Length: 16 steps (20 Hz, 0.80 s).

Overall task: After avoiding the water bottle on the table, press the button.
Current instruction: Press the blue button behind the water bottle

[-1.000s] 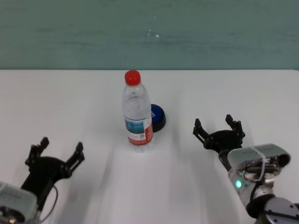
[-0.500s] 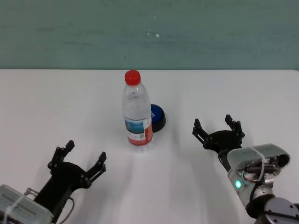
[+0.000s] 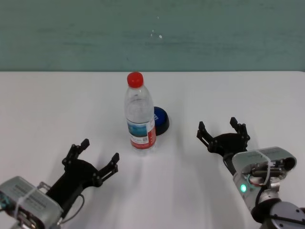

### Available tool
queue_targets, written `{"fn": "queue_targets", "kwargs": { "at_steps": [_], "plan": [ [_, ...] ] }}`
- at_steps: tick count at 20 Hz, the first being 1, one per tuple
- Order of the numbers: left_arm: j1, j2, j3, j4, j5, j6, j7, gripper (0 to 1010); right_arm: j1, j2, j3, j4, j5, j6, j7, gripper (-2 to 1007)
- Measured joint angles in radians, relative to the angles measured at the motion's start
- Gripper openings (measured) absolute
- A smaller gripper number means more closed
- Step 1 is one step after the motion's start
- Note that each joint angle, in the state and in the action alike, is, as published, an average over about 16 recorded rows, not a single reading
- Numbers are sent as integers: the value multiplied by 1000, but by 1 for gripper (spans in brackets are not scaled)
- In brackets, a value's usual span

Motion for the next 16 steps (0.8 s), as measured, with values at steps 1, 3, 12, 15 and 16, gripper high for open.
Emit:
{"fn": "queue_targets", "kwargs": {
  "at_steps": [1,3,12,15,16],
  "plan": [
    [-11,0,5,10,-1,-2,-5,1000,0,0,0,0,0,0,0,1004],
    [-30,1,15,28,-3,-7,-14,1000,0,0,0,0,0,0,0,1004],
    [-94,-8,56,89,4,-25,-20,1000,0,0,0,0,0,0,0,1004],
    [-104,-12,64,100,7,-27,-18,1000,0,0,0,0,0,0,0,1004],
    [-106,-12,66,103,8,-28,-18,1000,0,0,0,0,0,0,0,1004]
  ]
}}
